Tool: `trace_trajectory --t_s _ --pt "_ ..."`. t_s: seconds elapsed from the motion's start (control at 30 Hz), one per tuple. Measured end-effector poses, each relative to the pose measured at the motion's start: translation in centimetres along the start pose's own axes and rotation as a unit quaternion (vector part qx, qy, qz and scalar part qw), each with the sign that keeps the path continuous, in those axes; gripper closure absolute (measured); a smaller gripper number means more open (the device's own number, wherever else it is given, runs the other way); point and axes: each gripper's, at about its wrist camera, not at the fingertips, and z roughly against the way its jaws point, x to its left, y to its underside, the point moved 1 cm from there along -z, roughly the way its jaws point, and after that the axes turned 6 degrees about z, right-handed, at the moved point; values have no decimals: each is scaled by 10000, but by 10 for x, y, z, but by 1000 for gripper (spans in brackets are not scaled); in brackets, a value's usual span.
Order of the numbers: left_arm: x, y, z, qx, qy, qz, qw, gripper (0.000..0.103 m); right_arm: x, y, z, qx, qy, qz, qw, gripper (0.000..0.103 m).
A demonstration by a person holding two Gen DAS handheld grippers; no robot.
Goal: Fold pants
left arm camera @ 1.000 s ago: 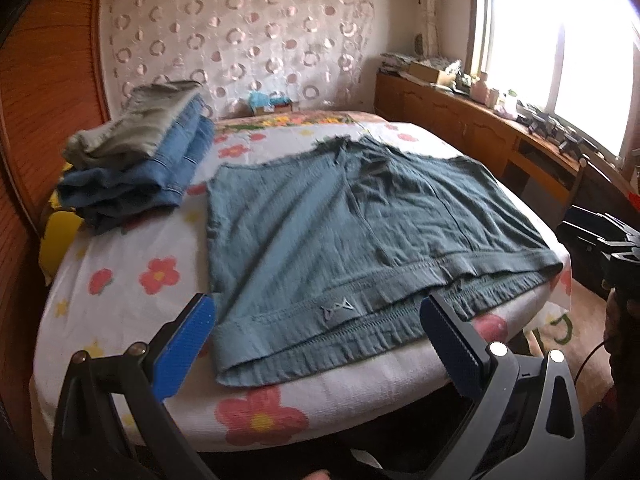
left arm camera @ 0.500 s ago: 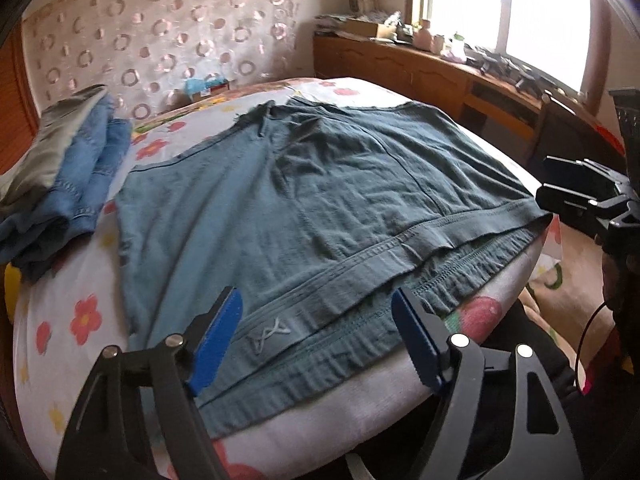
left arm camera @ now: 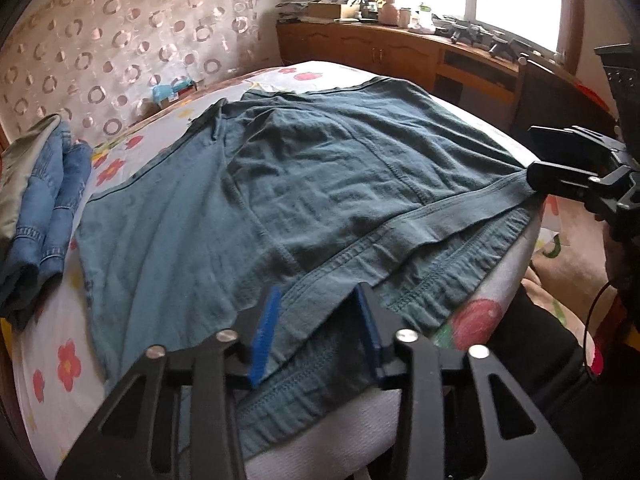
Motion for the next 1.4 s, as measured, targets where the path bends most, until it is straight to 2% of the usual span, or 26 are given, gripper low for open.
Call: trace_trajectory --t_s 0.07,0.17,0.57,0.77,0.93,1.03,1.13,1.27,1.33,1.4 --pt "-3 0 0 -30 69 -60 10000 89 1 0 -1 22 -4 -8 10000 0" --pt "-7 1 1 -54 43 -172 9998 101 -1 2 -5 67 3 -32 10000 0" --pt "-5 1 23 -328 133 -63 9994 103 -13 13 -11 195 -83 -92 9997 0" --pt "-14 11 33 -282 291 -87 9991 103 -18 16 -11 229 -83 -140 9996 0" --pt "-5 14 33 -358 293 142 9988 103 -22 21 -10 288 -74 -172 9994 2" --pt "4 13 40 -505 67 323 9982 97 -26 26 -9 350 -59 -185 9992 9" --pt "20 15 44 -638 -84 595 9962 87 -33 31 -7 368 -25 -249 9990 29" --pt "46 23 48 -708 -271 1039 9917 84 -41 33 -3 370 63 -332 9987 46" --pt "56 27 50 -721 -366 1180 9897 84 -42 34 -1 387 108 -318 9987 62" --pt "66 33 51 -730 -490 1312 9875 84 -41 34 0 401 80 -291 9987 66"
